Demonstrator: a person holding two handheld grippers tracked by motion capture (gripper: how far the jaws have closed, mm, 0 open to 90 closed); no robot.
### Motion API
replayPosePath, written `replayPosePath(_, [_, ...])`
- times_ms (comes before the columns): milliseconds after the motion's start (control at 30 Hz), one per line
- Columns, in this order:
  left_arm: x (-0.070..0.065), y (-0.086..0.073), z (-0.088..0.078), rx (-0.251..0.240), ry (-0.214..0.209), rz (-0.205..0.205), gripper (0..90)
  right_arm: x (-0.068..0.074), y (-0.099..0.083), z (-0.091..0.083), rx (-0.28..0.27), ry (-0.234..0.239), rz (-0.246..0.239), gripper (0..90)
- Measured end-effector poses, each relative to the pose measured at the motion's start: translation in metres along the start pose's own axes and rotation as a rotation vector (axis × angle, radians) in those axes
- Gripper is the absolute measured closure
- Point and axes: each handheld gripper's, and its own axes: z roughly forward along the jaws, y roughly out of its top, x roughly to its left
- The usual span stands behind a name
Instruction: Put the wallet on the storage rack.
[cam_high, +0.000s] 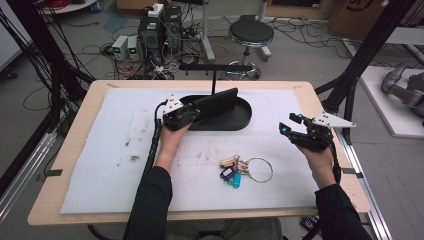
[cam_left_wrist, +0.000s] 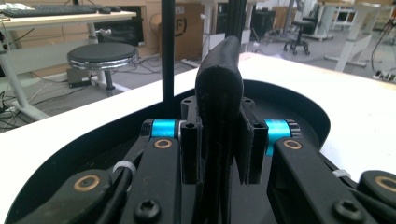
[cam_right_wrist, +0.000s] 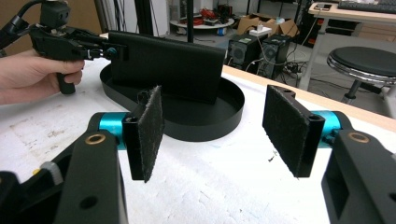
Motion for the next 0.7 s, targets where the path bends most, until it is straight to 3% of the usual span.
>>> replayPosePath(167, [0.0004, -0.0009, -0.0013, 0.057, 0.005, 0.007, 73.5, -0.0003, -0.0005, 0.0012, 0.010, -0.006, 0.000, 39.4])
replayPosePath(533, [0.0000, -0.0036, -0.0008, 0.108, 0.003, 0.020, 71.1, -0.0005, -0.0011, 0.0022, 0.016, -0.005, 0.006, 39.5])
replayPosePath(600, [-0.0011, -0.0034, -0.0003, 0.114, 0.015, 0.021, 68.4, -0.0007, -0.0013, 0.0022, 0.018, -0.003, 0.007, 39.4])
replayPosePath(700, [-0.0017, -0.0034, 0.0000, 0.130, 0.034, 0.013, 55.3, -0.0013, -0.0014, 0.0024, 0.021, -0.004, 0.009, 39.2])
